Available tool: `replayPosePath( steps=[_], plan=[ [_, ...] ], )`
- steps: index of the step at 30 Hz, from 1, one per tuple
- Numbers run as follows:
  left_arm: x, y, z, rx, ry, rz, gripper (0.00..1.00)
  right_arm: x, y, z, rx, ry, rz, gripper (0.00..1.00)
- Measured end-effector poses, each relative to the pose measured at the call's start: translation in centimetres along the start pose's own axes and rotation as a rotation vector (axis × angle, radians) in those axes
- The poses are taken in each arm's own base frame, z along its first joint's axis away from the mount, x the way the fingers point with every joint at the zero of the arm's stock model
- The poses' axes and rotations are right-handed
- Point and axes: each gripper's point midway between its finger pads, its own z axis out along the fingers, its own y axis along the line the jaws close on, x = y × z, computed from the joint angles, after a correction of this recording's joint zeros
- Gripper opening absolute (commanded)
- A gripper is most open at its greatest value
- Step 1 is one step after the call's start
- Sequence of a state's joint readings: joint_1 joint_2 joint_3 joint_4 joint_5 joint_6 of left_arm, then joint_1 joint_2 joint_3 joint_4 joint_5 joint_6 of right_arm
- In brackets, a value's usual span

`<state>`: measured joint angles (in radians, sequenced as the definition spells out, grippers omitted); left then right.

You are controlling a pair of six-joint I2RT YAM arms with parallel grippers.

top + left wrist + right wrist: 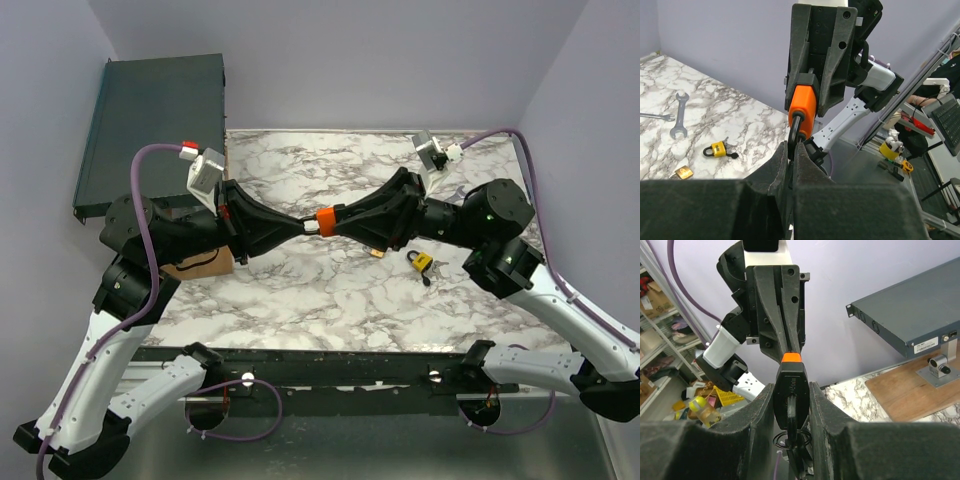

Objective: Lock with the key
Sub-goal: Lock the lock.

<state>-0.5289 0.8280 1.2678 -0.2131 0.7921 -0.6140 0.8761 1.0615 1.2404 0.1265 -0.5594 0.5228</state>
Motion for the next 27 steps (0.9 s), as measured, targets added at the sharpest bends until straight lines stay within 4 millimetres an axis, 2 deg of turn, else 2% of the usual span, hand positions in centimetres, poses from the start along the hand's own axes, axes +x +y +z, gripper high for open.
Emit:
replayPosePath(
  steps=[13, 27],
  plan=[
    [0.5, 0.3, 0.0, -0.026, 0.014, -0.024, 0.00, -0.4, 0.5, 1.1, 0.027, -0.036, -0.043, 0.01],
    [-0.4, 0.0, -0.2, -0.048, -0.006, -0.023, 0.00, -0.2, 0.6, 1.3, 0.055, -0.060, -0.046, 0.01]
  ],
)
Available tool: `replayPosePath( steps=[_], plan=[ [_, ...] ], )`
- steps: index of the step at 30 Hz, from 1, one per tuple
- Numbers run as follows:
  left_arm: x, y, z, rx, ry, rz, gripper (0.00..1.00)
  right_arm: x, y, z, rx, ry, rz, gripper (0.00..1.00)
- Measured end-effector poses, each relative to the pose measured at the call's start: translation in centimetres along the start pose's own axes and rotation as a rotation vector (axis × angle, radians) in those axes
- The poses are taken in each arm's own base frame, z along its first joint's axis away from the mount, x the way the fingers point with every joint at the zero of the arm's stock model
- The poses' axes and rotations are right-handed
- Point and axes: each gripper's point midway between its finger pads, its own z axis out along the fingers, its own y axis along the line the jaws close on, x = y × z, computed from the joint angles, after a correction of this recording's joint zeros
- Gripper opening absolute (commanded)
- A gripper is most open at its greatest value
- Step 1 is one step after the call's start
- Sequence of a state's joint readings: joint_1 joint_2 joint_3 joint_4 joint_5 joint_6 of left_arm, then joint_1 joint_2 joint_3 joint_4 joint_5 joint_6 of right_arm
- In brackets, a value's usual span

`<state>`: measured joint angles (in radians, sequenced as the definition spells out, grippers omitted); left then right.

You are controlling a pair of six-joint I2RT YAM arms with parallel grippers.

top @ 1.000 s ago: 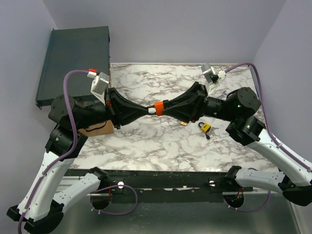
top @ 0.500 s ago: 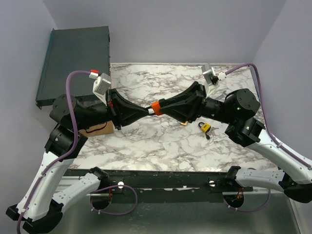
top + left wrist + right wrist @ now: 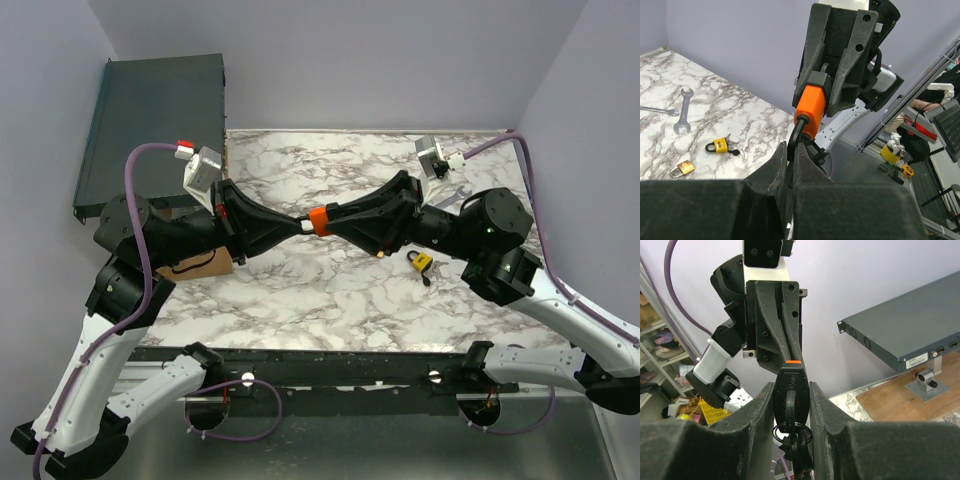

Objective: Lock with the key
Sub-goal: Lock the lock.

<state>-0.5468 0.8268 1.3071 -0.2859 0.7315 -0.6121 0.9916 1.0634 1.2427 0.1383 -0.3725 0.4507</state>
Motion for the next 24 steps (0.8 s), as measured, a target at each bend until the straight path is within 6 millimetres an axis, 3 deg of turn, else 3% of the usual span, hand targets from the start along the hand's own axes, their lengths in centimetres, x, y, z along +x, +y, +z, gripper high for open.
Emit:
replayPosePath(
  steps=[14, 24],
  plan=[
    [-0.7, -1.9, 0.0, 0.024, -0.003, 0.019, 0.00, -0.3, 1.1, 0.1, -0.015, -0.009, 0.011, 0.01],
    [-0.3, -1.1, 0.0, -0.016, 0.003, 0.016, 0.00, -0.1, 0.6, 0.1, 0.012, -0.001, 0.018, 0.01]
  ],
)
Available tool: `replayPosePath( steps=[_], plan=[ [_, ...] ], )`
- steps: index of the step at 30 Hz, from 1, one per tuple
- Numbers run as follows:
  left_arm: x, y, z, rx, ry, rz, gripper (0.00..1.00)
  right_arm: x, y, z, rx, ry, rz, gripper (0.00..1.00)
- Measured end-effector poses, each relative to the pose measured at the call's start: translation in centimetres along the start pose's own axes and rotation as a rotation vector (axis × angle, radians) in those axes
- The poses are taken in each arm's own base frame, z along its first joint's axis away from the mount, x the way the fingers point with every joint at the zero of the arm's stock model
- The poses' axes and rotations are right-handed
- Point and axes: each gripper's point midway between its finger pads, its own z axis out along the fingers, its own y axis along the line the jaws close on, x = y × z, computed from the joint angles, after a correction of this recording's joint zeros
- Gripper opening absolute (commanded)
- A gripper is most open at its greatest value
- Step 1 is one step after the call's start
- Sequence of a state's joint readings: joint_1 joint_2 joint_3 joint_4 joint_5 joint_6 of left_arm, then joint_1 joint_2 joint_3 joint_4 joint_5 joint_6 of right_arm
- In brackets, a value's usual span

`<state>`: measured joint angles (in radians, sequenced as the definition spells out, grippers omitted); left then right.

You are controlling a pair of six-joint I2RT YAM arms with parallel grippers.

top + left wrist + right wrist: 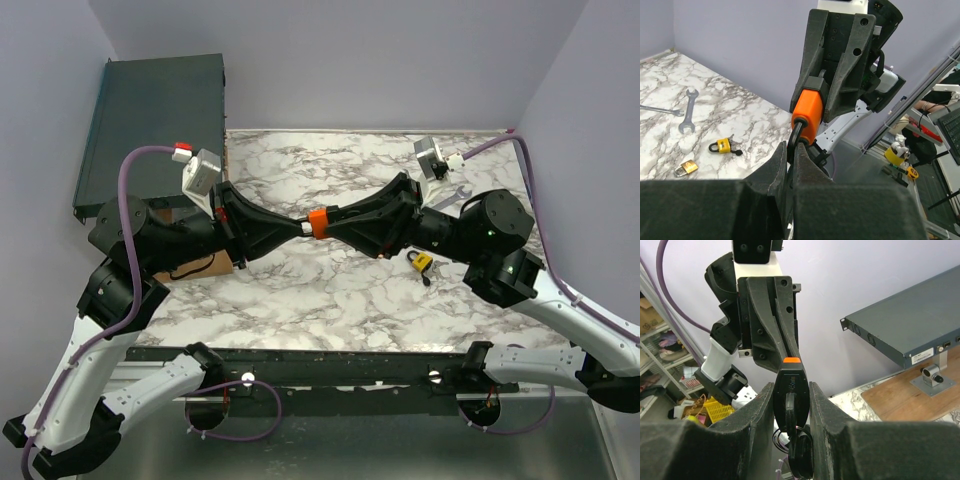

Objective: Lock with the key
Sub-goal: Lock the lock.

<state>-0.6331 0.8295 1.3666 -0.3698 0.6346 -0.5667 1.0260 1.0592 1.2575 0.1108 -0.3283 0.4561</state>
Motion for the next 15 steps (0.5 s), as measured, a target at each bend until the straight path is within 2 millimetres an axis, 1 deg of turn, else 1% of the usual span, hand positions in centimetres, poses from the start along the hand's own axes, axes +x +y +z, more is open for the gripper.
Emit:
replayPosePath(
  steps=[1, 4, 7, 10, 12, 14, 15],
  plan=[
    [0.0, 0.0, 0.0, -0.002, 0.000, 0.000, 0.00, 0.0, 0.0, 0.0, 0.001, 0.000, 0.001, 0.01],
    [0.1, 0.0, 0.0, -0.001, 0.002, -0.001, 0.06, -0.1, 0.1, -0.1, 0.001, -0.003, 0.004, 0.01],
    [0.1, -0.1, 0.0, 0.004, 0.004, -0.005, 0.08, -0.2, 0.3, -0.3, 0.001, -0.006, 0.013, 0.01],
    [0.2, -0.2, 0.1, 0.009, 0.008, -0.009, 0.16, -0.2, 0.4, -0.4, 0.002, -0.009, 0.018, 0.01],
    [0.2, -0.2, 0.3, 0.012, 0.007, -0.013, 0.17, -0.1, 0.5, -0.3, 0.000, -0.006, 0.025, 0.01],
    [0.5, -0.1, 0.6, 0.017, 0.023, -0.026, 0.17, 0.8, 0.4, -0.1, 0.000, 0.013, 0.040, 0.01],
    [0.6, 0.1, 0.7, 0.012, 0.027, -0.032, 0.10, 0.9, 0.2, -0.1, 0.008, 0.012, 0.044, 0.01]
  ],
)
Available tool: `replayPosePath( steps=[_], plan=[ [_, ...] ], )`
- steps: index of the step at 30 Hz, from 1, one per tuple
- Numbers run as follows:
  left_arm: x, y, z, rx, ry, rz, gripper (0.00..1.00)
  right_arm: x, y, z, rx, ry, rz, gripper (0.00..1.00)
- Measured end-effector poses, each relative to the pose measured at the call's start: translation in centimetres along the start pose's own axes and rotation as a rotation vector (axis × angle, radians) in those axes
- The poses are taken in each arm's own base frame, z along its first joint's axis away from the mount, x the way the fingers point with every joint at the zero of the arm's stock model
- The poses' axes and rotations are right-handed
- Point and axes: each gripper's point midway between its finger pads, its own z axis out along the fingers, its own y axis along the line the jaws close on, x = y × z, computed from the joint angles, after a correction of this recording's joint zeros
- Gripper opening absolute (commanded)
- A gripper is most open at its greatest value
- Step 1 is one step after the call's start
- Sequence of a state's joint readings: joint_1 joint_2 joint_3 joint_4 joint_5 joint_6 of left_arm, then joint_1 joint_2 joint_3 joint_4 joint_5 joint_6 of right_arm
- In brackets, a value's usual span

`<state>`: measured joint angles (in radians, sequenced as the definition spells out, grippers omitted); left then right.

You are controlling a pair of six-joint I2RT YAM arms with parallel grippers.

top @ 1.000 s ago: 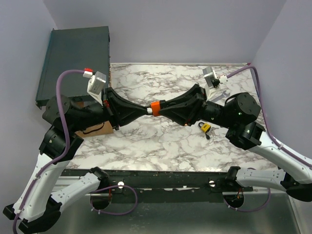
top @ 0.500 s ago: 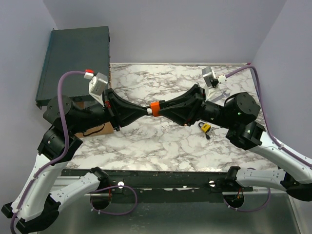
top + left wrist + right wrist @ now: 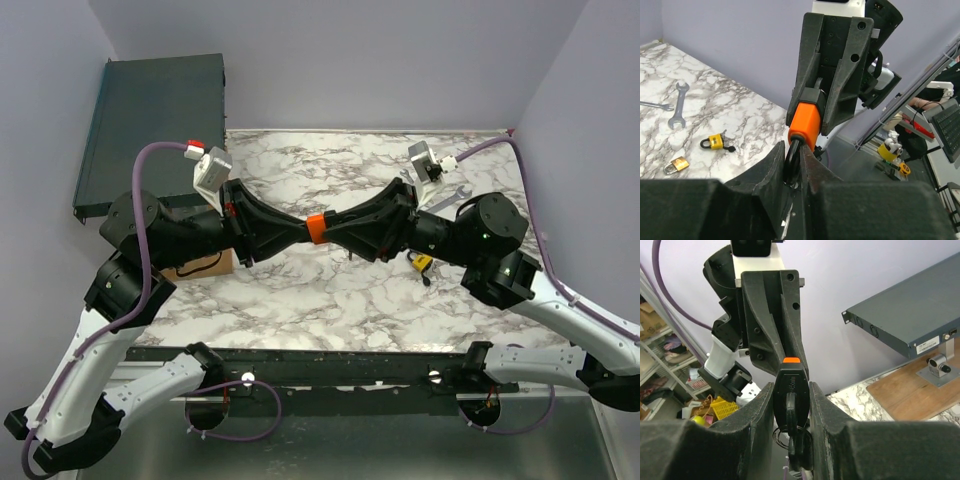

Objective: Lock with the key
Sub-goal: Lock the lock.

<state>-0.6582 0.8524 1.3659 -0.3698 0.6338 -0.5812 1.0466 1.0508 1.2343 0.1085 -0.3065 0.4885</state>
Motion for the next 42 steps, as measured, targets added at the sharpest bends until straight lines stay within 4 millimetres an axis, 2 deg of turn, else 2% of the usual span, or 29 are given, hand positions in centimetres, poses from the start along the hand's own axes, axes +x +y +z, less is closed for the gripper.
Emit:
replayPosePath(
  steps=[3, 9, 13, 16, 17, 20, 24, 26, 30, 32, 33, 35, 42],
  plan=[
    [0.0, 0.0, 0.1, 0.003, 0.000, -0.006, 0.00, -0.2, -0.1, -0.1, 0.008, -0.009, 0.007, 0.01],
    [-0.1, -0.4, 0.1, 0.025, 0.001, 0.006, 0.00, -0.3, 0.2, -0.3, 0.006, -0.012, 0.025, 0.02],
    [0.0, -0.6, -0.2, 0.027, 0.000, 0.034, 0.00, 0.0, 0.1, -0.3, 0.012, 0.003, 0.024, 0.44],
    [0.0, -1.0, -0.6, 0.038, -0.007, 0.065, 0.00, 0.5, 0.0, -0.4, 0.018, 0.028, 0.005, 0.67],
    [0.0, -1.2, -0.8, 0.045, -0.010, 0.076, 0.00, 1.0, -0.1, -0.4, 0.022, 0.046, 0.000, 0.72],
    [-0.1, -1.5, -1.1, 0.050, -0.019, 0.099, 0.00, 2.9, -1.0, -0.5, 0.045, 0.116, -0.020, 0.80],
    [-0.2, -2.0, -1.8, 0.056, -0.034, 0.133, 0.00, 2.9, -0.7, -1.6, 0.042, 0.123, -0.068, 0.88],
    [-0.1, -2.1, -2.0, 0.055, -0.033, 0.146, 0.00, 2.2, -0.1, -2.6, 0.029, 0.103, -0.096, 0.89],
    [0.0, -2.5, -2.6, 0.060, -0.030, 0.163, 0.00, 0.2, 1.9, -4.6, -0.028, 0.048, -0.162, 0.84],
    [0.3, -2.5, -2.6, 0.064, -0.018, 0.162, 0.00, -0.2, 2.6, -5.1, -0.054, 0.039, -0.185, 0.76],
    [0.4, -2.5, -2.5, 0.067, -0.011, 0.160, 0.00, -0.3, 2.9, -5.1, -0.065, 0.036, -0.193, 0.68],
    [0.7, -2.5, -2.4, 0.078, 0.007, 0.155, 0.00, -0.3, 3.0, -5.0, -0.076, 0.038, -0.205, 0.61],
    [1.5, -2.8, -2.3, 0.111, 0.046, 0.142, 0.00, 1.4, 1.7, -3.7, -0.062, 0.094, -0.200, 0.56]
  ],
)
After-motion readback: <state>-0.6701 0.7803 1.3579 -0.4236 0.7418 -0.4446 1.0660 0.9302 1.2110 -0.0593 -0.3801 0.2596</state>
